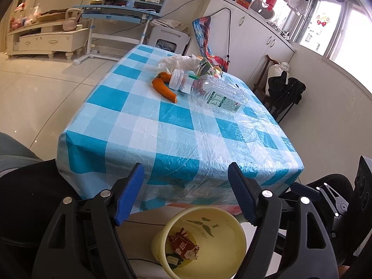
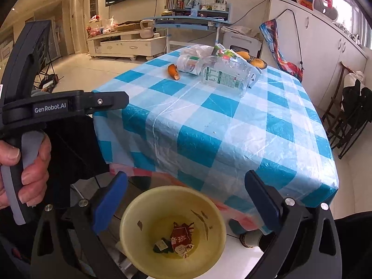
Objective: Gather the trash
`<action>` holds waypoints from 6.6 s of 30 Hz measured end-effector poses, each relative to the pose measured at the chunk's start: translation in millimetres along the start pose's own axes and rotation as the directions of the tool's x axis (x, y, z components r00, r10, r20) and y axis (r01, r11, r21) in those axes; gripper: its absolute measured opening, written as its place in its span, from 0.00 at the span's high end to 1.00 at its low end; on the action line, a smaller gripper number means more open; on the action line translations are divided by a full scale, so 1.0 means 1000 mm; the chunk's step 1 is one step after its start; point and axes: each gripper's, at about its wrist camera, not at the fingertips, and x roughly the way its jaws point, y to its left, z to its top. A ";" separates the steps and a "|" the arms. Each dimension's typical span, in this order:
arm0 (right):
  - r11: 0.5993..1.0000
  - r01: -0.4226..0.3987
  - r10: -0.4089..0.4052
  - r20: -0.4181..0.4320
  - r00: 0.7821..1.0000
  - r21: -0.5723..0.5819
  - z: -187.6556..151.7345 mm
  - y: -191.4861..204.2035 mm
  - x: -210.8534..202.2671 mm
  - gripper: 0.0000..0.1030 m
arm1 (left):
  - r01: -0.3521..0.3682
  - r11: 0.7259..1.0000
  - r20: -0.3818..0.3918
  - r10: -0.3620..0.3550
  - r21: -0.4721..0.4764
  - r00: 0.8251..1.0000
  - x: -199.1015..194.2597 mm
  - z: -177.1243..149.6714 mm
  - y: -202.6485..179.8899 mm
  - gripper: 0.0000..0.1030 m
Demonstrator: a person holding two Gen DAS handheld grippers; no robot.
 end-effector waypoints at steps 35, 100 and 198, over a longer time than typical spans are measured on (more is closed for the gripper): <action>0.995 -0.014 0.009 0.052 0.999 0.098 0.004 -0.015 -0.008 0.06 | 0.010 1.000 0.046 -0.009 -0.029 0.999 -0.005 0.004 0.007 0.15; 0.920 -0.177 0.140 -0.130 0.982 -0.349 0.165 -0.052 0.135 0.09 | -0.187 0.981 -0.088 0.192 0.054 0.977 0.147 0.129 0.020 0.55; 0.997 -0.072 0.073 -0.190 0.979 0.014 0.150 -0.138 0.170 0.07 | -0.056 0.997 0.041 0.058 -0.055 0.997 0.032 0.040 0.016 0.24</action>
